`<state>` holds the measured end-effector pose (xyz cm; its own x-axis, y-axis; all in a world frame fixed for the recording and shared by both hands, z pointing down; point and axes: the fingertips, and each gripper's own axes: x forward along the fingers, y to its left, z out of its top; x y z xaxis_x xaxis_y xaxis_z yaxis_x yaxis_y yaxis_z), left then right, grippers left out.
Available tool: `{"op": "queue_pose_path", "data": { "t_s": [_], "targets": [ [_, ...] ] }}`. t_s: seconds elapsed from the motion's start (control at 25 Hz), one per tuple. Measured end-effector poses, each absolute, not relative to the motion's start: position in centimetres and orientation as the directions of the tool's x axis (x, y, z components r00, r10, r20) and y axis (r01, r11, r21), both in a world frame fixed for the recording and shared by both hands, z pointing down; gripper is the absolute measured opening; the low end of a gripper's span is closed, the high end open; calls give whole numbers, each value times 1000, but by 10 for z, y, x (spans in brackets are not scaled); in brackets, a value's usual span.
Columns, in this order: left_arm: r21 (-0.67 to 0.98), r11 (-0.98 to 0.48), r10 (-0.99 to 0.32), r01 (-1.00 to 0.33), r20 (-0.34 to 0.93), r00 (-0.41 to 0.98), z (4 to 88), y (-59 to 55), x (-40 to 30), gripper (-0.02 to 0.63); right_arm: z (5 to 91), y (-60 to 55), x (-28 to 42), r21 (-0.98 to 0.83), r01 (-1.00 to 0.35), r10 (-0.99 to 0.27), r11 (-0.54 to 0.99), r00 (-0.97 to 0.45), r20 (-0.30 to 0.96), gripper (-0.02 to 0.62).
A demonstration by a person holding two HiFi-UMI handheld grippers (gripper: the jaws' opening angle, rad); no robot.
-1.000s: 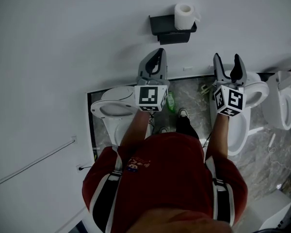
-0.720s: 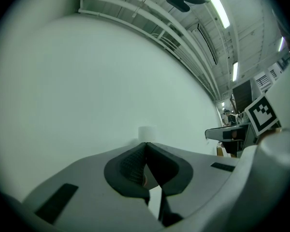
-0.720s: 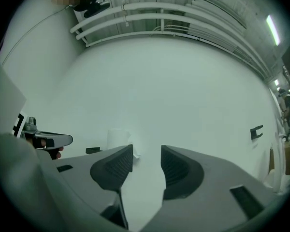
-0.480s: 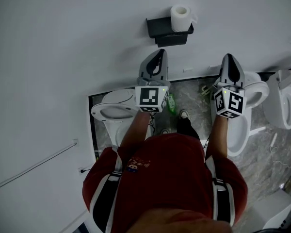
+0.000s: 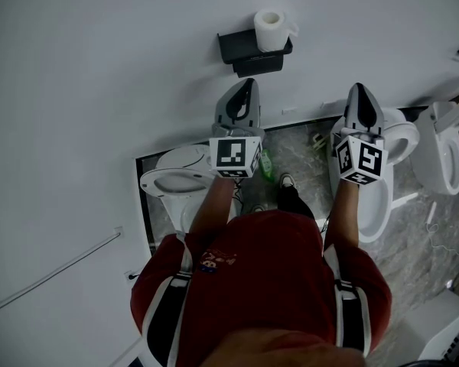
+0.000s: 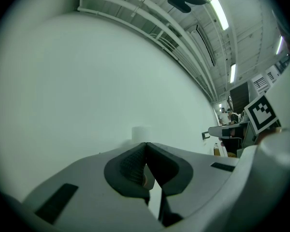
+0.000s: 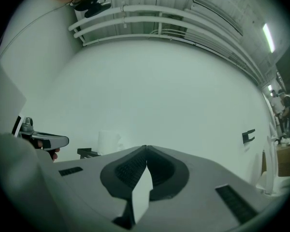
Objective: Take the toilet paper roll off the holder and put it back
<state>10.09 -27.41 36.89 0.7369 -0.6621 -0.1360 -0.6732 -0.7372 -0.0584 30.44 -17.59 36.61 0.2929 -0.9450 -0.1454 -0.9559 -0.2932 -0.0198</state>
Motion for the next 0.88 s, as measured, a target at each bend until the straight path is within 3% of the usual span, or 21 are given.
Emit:
{"op": "queue_pose_path", "data": {
  "t_s": [0.88],
  "targets": [
    [-58,-746,-651,-663,-141,745,366,-268,98,18,360,-168,295,0,-959,-948,-282,279,-153,9]
  ]
}}
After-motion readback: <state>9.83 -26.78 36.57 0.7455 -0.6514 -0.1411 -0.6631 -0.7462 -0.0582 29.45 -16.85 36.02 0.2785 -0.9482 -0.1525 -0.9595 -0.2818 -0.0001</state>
